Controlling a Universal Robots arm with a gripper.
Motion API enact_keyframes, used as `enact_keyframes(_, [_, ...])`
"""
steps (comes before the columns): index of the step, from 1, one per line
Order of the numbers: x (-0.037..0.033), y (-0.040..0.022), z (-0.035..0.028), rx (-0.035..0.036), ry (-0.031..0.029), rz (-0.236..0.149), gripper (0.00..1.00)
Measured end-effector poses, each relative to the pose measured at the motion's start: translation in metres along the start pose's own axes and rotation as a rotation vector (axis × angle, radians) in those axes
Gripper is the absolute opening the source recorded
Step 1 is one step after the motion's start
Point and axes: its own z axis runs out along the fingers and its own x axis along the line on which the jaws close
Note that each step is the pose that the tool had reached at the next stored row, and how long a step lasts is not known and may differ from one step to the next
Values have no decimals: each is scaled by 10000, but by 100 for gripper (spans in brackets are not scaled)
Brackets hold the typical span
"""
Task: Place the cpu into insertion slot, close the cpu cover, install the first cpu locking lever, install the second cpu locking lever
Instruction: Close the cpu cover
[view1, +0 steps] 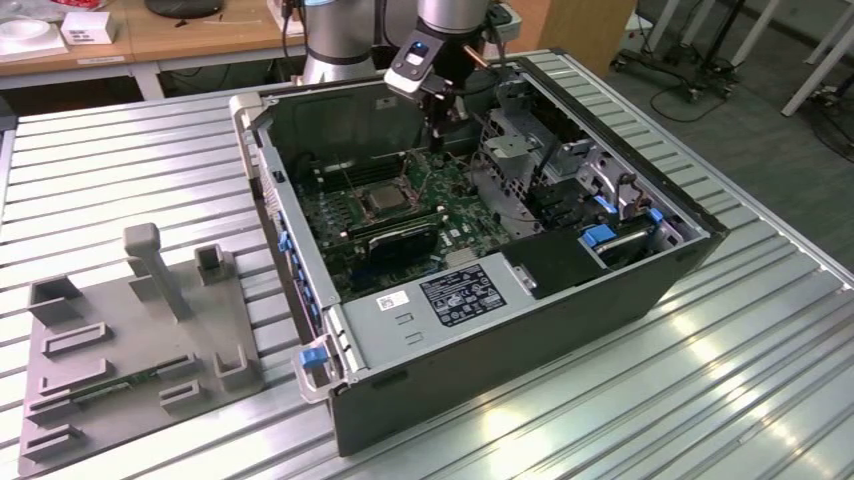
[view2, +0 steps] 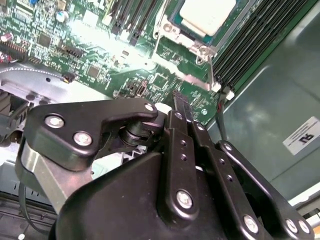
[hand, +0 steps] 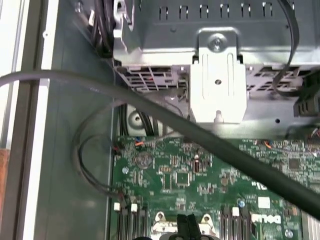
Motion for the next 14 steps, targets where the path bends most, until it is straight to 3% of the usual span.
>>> enact_keyframes(6, [-1, 22, 22, 0, 0, 2, 11])
enact_keyframes(14, [-3, 19, 115, -1, 0, 1, 11])
